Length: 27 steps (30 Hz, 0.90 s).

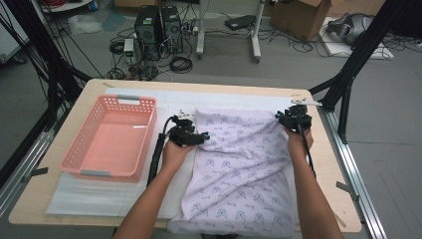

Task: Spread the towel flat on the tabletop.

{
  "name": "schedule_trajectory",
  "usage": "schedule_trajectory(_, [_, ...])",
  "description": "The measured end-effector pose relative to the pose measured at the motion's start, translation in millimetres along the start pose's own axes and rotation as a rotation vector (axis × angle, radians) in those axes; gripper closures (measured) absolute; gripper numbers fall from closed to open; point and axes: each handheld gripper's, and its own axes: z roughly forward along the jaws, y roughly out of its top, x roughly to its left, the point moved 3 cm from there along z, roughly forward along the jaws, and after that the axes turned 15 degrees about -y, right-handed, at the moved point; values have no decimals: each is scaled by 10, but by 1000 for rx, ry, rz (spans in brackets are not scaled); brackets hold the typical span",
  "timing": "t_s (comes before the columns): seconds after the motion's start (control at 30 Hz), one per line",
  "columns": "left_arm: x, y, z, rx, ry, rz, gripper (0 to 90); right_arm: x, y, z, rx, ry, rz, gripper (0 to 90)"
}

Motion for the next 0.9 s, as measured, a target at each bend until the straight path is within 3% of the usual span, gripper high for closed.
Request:
schedule_trajectory(0.2, [-111,-120,129,45,-43,-7,361,-39,-26,-299,-30,83,3,609])
schedule_trajectory(0.23, [-141,-130,155,51,-47,3,365,-39,-42,-348,-33,99,3,605])
schedule_trajectory(0.3, [-197,-141,190,76,-10,62,383,-37,-90,-447,-39,116,-9,603])
schedule_trajectory(0.37, [-230,-140,207,69,-27,63,565,-31,-148,-542,-44,138,-23,599])
schedule_trajectory(0.4, [-234,-130,207,64,8,61,656,-32,-179,-586,-42,146,-36,591])
schedule_trajectory(0.43, [-221,-114,198,62,71,91,788,-27,-201,-619,-14,156,-48,578])
schedule_trajectory(0.47, [-193,-100,186,55,100,96,852,-27,-234,-657,-17,162,-72,584])
schedule_trajectory(0.6, [39,-15,24,-47,197,22,870,-70,-335,-751,-18,159,-89,587])
schedule_trajectory(0.67, [135,-10,-54,-71,223,-4,871,-113,-397,-769,2,157,-84,585])
schedule_trajectory(0.8, [178,-8,-114,-89,208,5,842,-197,-524,-751,36,152,-63,580])
schedule_trajectory(0.9, [154,-23,-114,-83,151,-28,598,-217,-619,-720,68,156,-60,576])
